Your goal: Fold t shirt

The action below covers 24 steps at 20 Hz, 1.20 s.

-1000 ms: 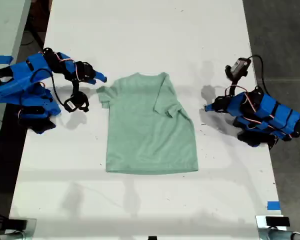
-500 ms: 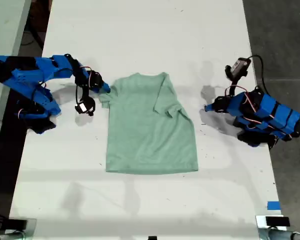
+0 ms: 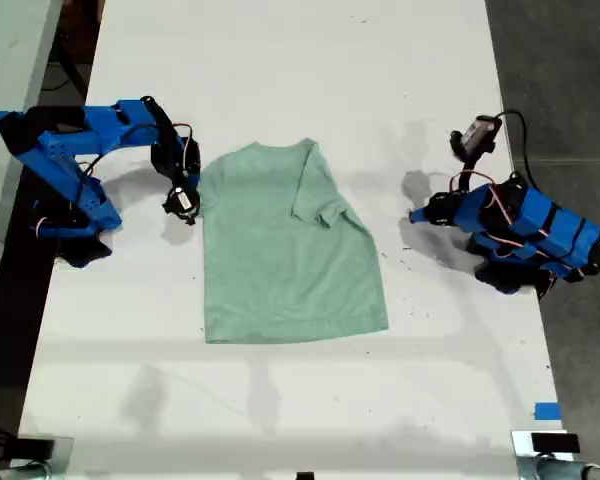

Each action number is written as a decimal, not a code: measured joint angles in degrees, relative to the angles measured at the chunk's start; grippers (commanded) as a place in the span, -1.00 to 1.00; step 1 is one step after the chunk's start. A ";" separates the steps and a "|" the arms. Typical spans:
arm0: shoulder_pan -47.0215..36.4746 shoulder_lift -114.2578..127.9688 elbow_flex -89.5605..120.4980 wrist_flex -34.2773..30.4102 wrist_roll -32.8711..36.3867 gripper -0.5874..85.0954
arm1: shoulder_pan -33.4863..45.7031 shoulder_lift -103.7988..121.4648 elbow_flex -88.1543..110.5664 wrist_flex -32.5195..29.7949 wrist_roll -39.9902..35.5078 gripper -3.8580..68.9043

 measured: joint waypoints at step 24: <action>15.82 -3.08 -50.62 20.30 -5.71 -0.99 | 0.00 0.00 0.00 0.00 -0.18 -0.85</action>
